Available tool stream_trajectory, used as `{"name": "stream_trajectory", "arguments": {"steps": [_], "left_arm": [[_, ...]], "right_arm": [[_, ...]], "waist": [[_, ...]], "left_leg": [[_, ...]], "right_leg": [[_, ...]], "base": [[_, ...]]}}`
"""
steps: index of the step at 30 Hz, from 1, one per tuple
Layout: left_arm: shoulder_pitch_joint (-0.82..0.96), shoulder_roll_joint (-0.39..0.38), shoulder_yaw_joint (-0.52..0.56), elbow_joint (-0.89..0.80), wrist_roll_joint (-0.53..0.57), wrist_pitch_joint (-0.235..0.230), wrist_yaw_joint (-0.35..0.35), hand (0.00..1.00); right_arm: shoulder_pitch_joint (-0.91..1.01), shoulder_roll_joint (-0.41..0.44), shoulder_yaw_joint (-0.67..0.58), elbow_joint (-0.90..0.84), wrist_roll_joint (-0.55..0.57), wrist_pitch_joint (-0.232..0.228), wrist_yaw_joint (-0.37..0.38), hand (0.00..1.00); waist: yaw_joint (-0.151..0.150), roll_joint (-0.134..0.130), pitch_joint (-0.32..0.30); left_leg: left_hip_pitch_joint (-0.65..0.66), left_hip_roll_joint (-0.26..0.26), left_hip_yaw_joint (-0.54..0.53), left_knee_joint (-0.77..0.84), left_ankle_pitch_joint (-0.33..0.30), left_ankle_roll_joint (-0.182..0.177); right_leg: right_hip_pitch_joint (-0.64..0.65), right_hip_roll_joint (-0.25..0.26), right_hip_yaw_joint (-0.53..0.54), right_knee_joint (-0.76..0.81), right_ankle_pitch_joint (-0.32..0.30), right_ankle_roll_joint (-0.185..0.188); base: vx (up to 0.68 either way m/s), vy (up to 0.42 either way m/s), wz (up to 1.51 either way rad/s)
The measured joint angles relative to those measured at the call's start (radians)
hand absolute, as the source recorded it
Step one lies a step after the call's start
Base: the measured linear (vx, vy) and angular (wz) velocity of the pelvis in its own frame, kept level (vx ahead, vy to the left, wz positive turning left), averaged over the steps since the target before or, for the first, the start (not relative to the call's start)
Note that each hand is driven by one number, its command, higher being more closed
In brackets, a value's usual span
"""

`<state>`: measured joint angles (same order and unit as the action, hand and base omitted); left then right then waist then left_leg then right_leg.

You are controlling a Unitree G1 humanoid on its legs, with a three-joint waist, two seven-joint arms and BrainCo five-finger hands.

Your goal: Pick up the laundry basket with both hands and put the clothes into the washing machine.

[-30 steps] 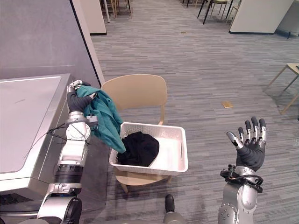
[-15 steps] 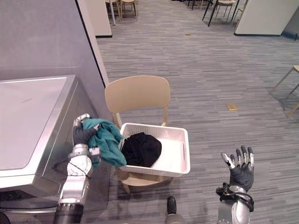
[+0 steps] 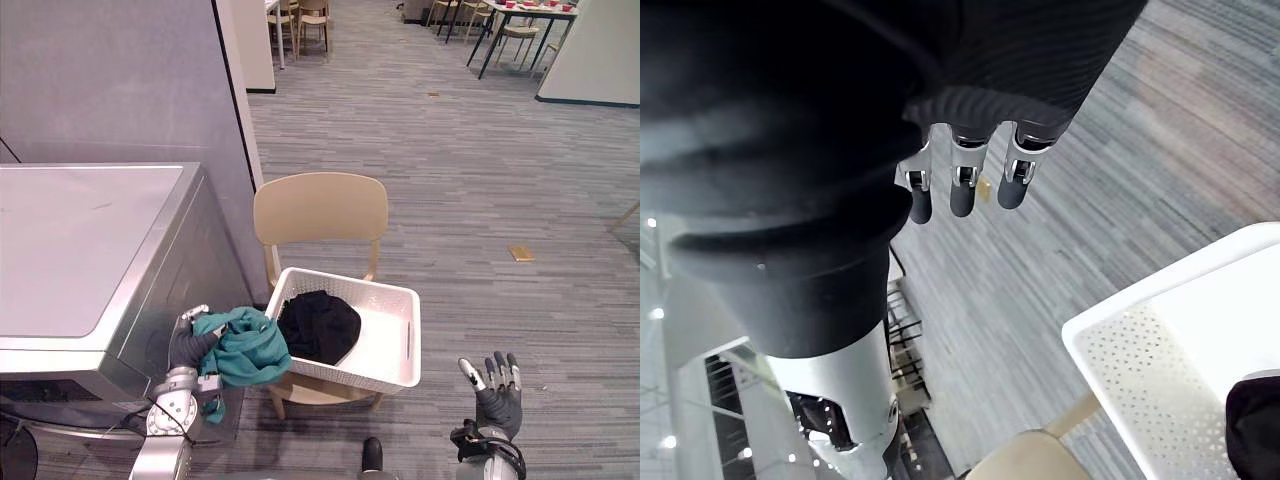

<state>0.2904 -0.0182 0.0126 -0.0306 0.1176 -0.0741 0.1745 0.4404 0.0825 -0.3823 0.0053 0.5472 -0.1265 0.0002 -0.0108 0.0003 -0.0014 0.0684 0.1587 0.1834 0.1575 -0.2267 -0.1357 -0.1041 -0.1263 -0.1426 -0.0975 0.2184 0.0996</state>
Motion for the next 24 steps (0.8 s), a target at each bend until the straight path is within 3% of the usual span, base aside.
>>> {"name": "stream_trajectory", "arguments": {"steps": [9, 15, 20, 24], "left_arm": [[0.081, -0.04, 0.157, 0.075, 0.0, 0.001, 0.001, 1.0], [0.086, -0.057, 0.263, 0.303, -0.017, 0.026, 0.002, 1.0], [0.081, -0.055, 0.324, 0.464, -0.049, 0.035, 0.007, 1.0], [0.063, -0.051, 0.383, 0.669, -0.09, 0.038, 0.008, 1.0]], "right_arm": [[0.026, 0.002, -0.018, 0.199, -0.009, 0.029, 0.004, 0.0], [0.002, 0.0, -0.054, 0.41, -0.012, 0.068, 0.005, 0.0], [-0.019, -0.001, -0.058, 0.534, -0.01, 0.077, 0.005, 0.0], [-0.056, -0.006, -0.136, 0.684, -0.009, 0.077, 0.004, 0.0]], "waist": [[0.017, -0.008, -0.003], [0.028, -0.008, -0.005], [0.028, -0.009, -0.01], [0.028, -0.002, -0.028]], "left_leg": [[0.009, 0.017, -0.017, 0.023, -0.003, 0.001], [0.013, 0.013, -0.025, 0.03, -0.015, 0.011], [0.014, 0.012, -0.029, 0.025, -0.014, 0.011], [0.032, 0.01, -0.03, 0.006, -0.013, 0.01]], "right_leg": [[0.024, -0.002, -0.047, 0.043, -0.033, -0.002], [0.045, -0.017, -0.074, 0.047, -0.048, 0.003], [0.049, -0.018, -0.077, 0.042, -0.042, 0.001], [0.069, -0.016, -0.079, 0.018, -0.035, 0.01]], "base": [[0.01, -0.006, 0.14], [-0.02, 0.008, 0.09], [0.0, 0.004, 0.03], [0.04, 0.008, 0.01]]}}
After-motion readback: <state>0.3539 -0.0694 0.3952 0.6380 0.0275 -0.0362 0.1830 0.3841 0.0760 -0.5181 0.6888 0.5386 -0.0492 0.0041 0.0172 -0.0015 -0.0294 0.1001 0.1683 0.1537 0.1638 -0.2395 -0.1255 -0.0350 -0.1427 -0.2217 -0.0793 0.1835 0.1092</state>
